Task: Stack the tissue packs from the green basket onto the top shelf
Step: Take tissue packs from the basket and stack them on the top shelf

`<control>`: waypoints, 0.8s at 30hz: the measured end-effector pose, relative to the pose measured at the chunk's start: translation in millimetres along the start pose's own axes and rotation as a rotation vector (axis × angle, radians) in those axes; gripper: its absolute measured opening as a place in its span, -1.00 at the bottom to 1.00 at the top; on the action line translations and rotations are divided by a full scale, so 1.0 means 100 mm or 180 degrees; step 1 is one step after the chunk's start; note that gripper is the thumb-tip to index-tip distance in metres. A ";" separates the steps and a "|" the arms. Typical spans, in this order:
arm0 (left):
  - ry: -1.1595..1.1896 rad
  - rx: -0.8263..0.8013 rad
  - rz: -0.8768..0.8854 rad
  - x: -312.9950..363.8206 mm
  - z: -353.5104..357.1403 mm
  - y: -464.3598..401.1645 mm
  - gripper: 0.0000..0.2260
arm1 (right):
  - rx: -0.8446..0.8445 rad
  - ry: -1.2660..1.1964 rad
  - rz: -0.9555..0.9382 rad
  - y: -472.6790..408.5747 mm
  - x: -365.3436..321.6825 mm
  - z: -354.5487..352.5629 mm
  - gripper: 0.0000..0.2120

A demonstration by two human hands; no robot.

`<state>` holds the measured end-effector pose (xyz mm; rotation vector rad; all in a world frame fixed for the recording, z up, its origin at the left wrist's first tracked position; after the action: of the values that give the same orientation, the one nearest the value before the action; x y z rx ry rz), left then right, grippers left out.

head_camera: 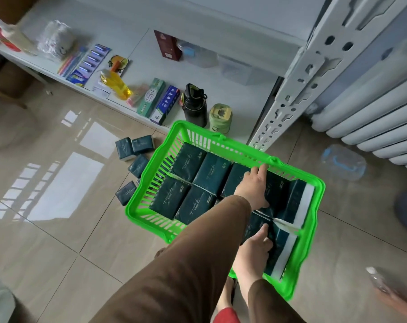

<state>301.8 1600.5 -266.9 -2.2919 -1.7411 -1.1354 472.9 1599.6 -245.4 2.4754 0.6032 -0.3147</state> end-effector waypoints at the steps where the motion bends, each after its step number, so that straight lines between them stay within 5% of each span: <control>1: 0.0070 -0.0007 -0.0073 -0.03 0.03 0.00 0.06 | -0.0035 -0.0118 0.0013 0.01 0.00 0.02 -0.28; 7: 0.0793 0.0073 -0.0451 -0.20 0.07 0.05 0.04 | -0.0162 0.0012 0.0293 -0.03 0.10 0.08 -0.02; 11: 0.1392 0.0539 -0.0907 -0.50 -0.32 0.22 -0.30 | -0.0276 -0.0014 0.0455 0.13 0.02 -0.01 -0.29; 16: 0.1889 0.1427 -0.1570 -1.18 -1.47 0.69 -0.54 | -0.0246 -0.0470 -0.0009 0.42 -0.48 -0.36 -0.52; 21: 0.1993 0.1989 -0.1676 -1.75 -2.99 1.27 -0.54 | -0.0605 -0.0987 -0.0793 0.89 -1.61 -0.56 -0.62; 24: 0.2440 0.1921 -0.1518 -2.11 -3.87 1.57 -0.35 | -0.0770 -0.0877 -0.1381 1.33 -2.47 -0.47 -0.56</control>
<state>214.4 1197.9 -45.3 -0.9451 -1.9286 -1.1061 326.2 1442.0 -59.8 2.0094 0.9916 -0.6928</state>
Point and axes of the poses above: each hand's wrist, its own y-axis away from the middle knuckle, its own z-axis out of the palm, x = y × z, the point moved 8 cm from there along -y, towards the middle knuckle, and after that the axes turned 13 degrees about x, right-handed, at the moved point
